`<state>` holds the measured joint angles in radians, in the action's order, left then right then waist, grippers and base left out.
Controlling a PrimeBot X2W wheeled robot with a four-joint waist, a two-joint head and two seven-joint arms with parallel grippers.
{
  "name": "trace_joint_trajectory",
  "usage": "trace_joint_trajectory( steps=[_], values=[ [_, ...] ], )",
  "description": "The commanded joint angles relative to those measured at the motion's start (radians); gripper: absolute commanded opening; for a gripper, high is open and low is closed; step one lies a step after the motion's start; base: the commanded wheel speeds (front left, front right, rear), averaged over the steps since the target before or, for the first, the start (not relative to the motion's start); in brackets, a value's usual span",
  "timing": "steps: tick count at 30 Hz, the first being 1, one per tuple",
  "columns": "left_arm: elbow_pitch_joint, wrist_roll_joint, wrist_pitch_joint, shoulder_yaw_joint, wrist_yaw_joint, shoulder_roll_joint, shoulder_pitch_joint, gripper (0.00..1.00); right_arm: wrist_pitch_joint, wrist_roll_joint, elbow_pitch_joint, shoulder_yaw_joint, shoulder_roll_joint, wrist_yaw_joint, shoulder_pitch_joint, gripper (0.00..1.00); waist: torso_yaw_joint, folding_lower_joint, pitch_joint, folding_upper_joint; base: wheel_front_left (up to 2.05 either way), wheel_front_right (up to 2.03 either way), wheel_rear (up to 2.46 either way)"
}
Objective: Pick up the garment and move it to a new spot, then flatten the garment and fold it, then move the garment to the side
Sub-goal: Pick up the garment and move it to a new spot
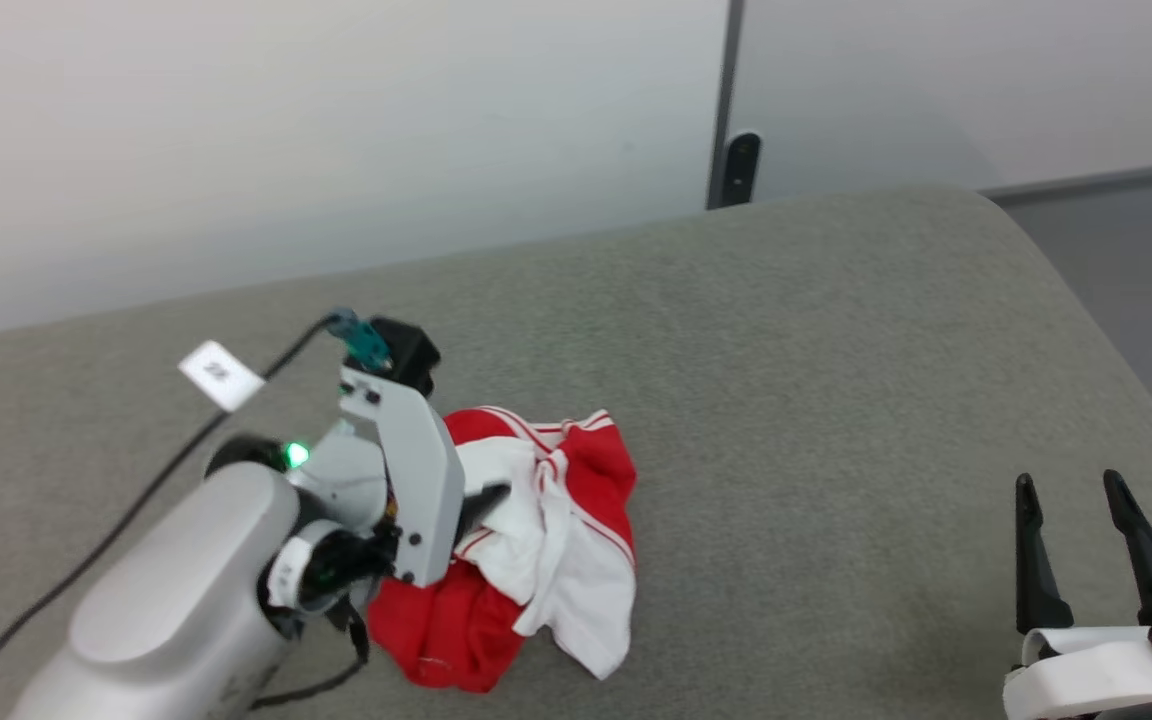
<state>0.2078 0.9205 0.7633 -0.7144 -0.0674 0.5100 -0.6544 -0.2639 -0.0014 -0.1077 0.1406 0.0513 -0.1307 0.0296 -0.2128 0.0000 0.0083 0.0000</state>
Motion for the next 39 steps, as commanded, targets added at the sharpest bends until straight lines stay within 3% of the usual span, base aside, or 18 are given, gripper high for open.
trace_joint_trajectory(
  steps=[1, 9, 17, 21, 30, 39],
  values=[
    [-0.018, -0.010, -0.028, 0.012, 0.009, 0.009, 0.010, 1.00, -0.001, 0.002, 0.003, -0.007, -0.002, 0.000, -0.015, 1.00, 0.041, 0.0000, -0.027, 0.0000, 0.00, 0.00, 0.00],
    [-0.092, -0.057, -0.365, 0.115, 0.071, 0.062, 0.100, 1.00, -0.001, -0.006, 0.014, -0.058, -0.001, 0.000, -0.022, 1.00, 0.083, 0.0000, -0.050, 0.0000, 0.00, 0.00, 0.00],
    [-0.097, -0.107, -0.712, 0.193, 0.088, 0.059, 0.242, 1.00, -0.001, 0.017, 0.022, -0.110, -0.002, 0.000, -0.048, 1.00, 0.109, 0.0000, -0.065, 0.0000, 0.00, 0.00, 0.00],
    [-0.078, -0.131, -0.832, 0.197, 0.096, 0.044, 0.309, 1.00, -0.001, 0.018, 0.032, -0.118, -0.001, 0.000, -0.069, 1.00, 0.128, 0.0000, -0.074, 0.0000, 0.00, 0.00, 0.00],
    [-0.007, -0.146, -0.972, 0.209, 0.077, 0.004, 0.392, 1.00, -0.001, 0.018, 0.039, -0.116, -0.001, 0.000, -0.098, 1.00, 0.174, 0.0000, -0.103, 0.0000, 0.00, 0.00, 0.00],
    [0.038, -0.169, -1.019, 0.232, 0.080, -0.029, 0.437, 1.00, -0.001, 0.025, 0.026, -0.094, -0.001, 0.000, -0.140, 1.00, 0.251, 0.0000, -0.142, 0.0000, 0.00, 0.00, 0.00]
  ],
)
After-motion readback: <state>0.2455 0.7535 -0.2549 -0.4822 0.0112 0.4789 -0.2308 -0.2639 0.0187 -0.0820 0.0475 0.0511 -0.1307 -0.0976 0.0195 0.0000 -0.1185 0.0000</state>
